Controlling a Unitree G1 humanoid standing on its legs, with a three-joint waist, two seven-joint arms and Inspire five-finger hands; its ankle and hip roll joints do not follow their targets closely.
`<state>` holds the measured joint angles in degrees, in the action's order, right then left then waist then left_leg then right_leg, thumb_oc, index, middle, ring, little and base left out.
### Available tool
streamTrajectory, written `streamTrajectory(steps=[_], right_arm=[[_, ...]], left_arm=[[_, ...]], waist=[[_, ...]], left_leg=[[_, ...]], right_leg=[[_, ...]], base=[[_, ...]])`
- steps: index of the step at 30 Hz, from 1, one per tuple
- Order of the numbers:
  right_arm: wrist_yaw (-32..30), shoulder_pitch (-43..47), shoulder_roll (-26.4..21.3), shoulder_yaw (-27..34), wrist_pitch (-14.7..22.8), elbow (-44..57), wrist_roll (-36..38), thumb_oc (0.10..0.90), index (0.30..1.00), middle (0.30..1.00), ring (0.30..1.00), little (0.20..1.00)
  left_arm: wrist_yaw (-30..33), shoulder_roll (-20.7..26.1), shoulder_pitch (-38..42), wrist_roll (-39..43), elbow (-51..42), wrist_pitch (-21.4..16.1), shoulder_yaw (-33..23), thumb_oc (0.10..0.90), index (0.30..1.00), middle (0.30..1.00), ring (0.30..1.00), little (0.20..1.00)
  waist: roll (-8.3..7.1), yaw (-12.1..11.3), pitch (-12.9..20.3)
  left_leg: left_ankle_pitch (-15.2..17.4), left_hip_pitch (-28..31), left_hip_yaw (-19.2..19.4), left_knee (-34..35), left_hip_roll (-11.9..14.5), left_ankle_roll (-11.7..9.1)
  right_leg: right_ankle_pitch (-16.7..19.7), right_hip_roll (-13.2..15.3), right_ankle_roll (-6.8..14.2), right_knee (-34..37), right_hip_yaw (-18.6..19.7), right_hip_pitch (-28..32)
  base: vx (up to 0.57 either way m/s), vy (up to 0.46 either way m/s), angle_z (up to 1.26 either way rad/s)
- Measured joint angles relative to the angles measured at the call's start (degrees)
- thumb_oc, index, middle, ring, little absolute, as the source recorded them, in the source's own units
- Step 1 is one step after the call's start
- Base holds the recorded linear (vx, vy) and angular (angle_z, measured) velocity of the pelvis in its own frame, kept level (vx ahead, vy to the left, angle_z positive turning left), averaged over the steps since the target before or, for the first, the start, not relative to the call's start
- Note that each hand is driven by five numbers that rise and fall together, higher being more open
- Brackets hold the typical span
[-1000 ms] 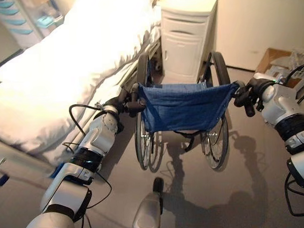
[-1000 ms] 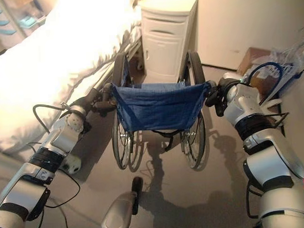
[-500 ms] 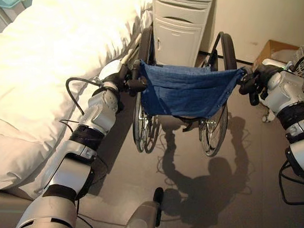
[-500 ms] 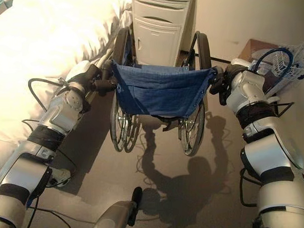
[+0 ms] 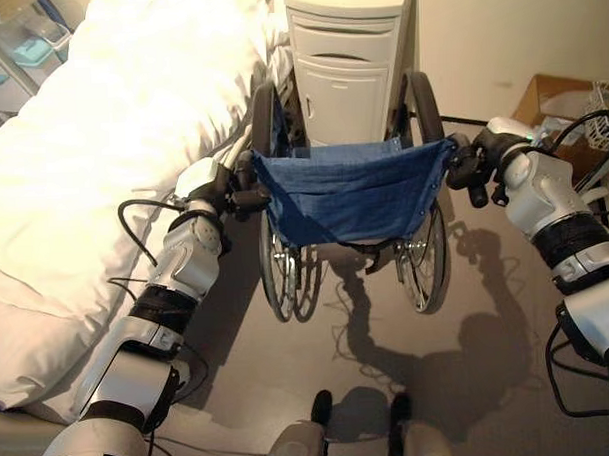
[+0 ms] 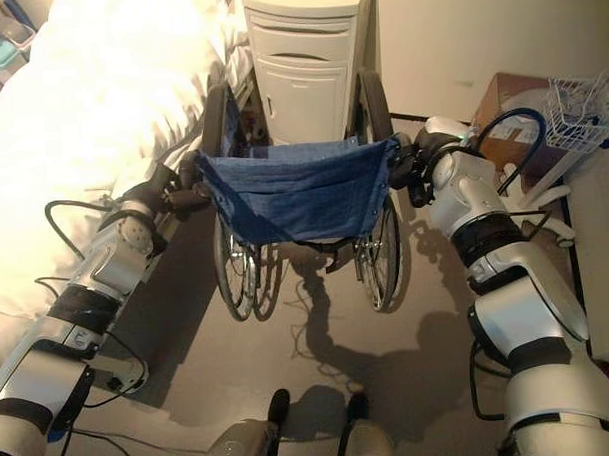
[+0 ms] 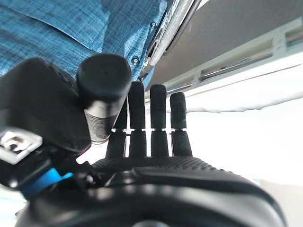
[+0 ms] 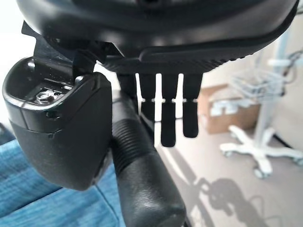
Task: Push the wheelchair next to the bed
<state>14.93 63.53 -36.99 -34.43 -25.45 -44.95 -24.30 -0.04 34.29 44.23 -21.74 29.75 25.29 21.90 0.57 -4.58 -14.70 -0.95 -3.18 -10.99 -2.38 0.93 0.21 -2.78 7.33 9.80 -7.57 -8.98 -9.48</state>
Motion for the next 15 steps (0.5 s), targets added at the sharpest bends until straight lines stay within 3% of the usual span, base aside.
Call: streamTrajectory(steps=[2,3,4,5,6,7,11,13,14,15], right_arm=[[0.01,-0.3,-1.01,1.14,0.0,-0.26,0.0,0.4,0.3,0.3,0.3,0.3],[0.18,-0.77,-2.8,0.9,0.0,-0.34,0.02,0.4,0.3,0.3,0.3,0.3],[0.32,-1.1,-3.12,0.74,0.0,-0.32,0.04,0.4,0.3,0.3,0.3,0.3],[0.84,-1.8,-4.39,0.35,0.0,-0.49,0.2,0.4,0.3,0.3,0.3,0.3],[1.06,-2.15,-4.92,0.35,0.0,-0.49,0.2,0.4,0.3,0.3,0.3,0.3],[0.87,-2.88,-5.72,0.43,0.0,-0.51,0.19,0.4,0.3,0.3,0.3,0.3],[0.82,-3.89,-6.02,0.43,-0.47,-1.25,-0.02,0.4,0.3,0.3,0.3,0.3],[0.69,-3.96,-5.45,0.44,-0.47,-1.66,-0.02,0.4,0.3,0.3,0.3,0.3],[0.47,-4.04,-5.03,0.46,-0.47,-1.9,-0.02,0.4,0.3,0.3,0.3,0.3],[0.27,-4.36,-4.6,0.46,-0.47,-2.06,-0.02,0.4,0.3,0.3,0.3,0.3]], left_arm=[[-0.08,-0.81,1.38,0.05,0.36,-0.31,0.56,0.4,0.3,0.3,0.3,0.3],[-0.23,-2.61,1.87,0.07,1.28,-0.39,1.4,0.4,0.3,0.3,0.3,0.3],[-0.42,-3.06,1.78,0.09,1.17,-0.56,1.6,0.4,0.3,0.3,0.3,0.3],[-0.42,-3.74,1.44,0.47,0.6,-1.0,2.08,0.4,0.3,0.3,0.3,0.3],[-0.39,-4.04,1.31,0.91,0.33,-1.34,2.2,0.4,0.3,0.3,0.3,0.3],[-0.37,-4.61,1.02,1.88,-0.26,-1.75,2.41,0.4,0.3,0.3,0.3,0.3],[-0.66,-5.68,1.29,2.33,0.79,-1.92,4.01,0.4,0.3,0.3,0.3,0.3],[-1.08,-5.94,1.41,2.33,2.2,-1.92,4.29,0.4,0.3,0.3,0.3,0.3],[-1.31,-5.99,1.43,2.32,2.6,-1.86,4.3,0.4,0.3,0.3,0.3,0.3],[-2.27,-5.82,1.93,2.29,3.09,-1.48,4.36,0.4,0.3,0.3,0.3,0.3]], waist=[[-0.21,1.24,-0.31],[1.16,1.84,-0.17],[1.52,1.54,-0.2],[0.67,2.29,-0.02],[0.01,2.9,-0.06],[-1.67,3.16,-0.5],[-1.19,2.93,-0.12],[0.7,2.25,0.93],[1.43,1.9,1.37],[1.07,2.29,1.55]], left_leg=[[1.71,-2.55,3.98,-5.33,-0.22,2.55],[3.14,-4.04,6.6,-8.88,-1.22,3.44],[3.71,-3.85,5.48,-8.58,-1.22,1.99],[4.71,-3.96,5.98,-8.78,-0.62,0.55],[4.94,-3.88,6.6,-8.67,-0.84,0.44],[4.51,-4.12,7.09,-10.44,-1.21,0.42],[4.46,-2.46,10.25,-5.56,-0.01,0.36],[3.77,-2.5,10.25,-5.39,0.17,0.24],[3.12,-2.2,9.92,-5.21,0.18,-0.24],[3.09,-1.45,9.68,-4.0,0.03,-0.29]], right_leg=[[0.27,-1.06,0.08,0.21,-1.11,1.18],[0.04,-2.25,-0.23,-1.25,-1.5,1.92],[-0.44,-2.96,-1.1,-2.53,-0.96,1.89],[-2.07,-3.13,-4.86,-5.88,-0.25,2.07],[-2.64,-2.81,-6.63,-5.99,-1.05,2.31],[-3.0,-1.55,-7.19,-5.46,-2.8,3.43],[-2.76,-1.67,-7.05,-3.18,-6.39,6.41],[-2.67,-1.64,-6.94,-3.21,-9.0,6.5],[-2.67,-1.75,-6.91,-3.36,-8.94,6.64],[-2.41,-1.83,-6.5,-2.48,-7.82,7.2]], base=[[0.25,-0.176,1.08],[0.21,-0.05,0.9],[0.18,-0.033,1.11],[0.12,0.01,0.93],[0.07,0.043,1.14],[0.02,0.112,0.83],[-0.01,0.113,0.25],[0.07,0.092,-0.39],[0.06,0.062,-0.26],[0.04,0.069,-0.13]])
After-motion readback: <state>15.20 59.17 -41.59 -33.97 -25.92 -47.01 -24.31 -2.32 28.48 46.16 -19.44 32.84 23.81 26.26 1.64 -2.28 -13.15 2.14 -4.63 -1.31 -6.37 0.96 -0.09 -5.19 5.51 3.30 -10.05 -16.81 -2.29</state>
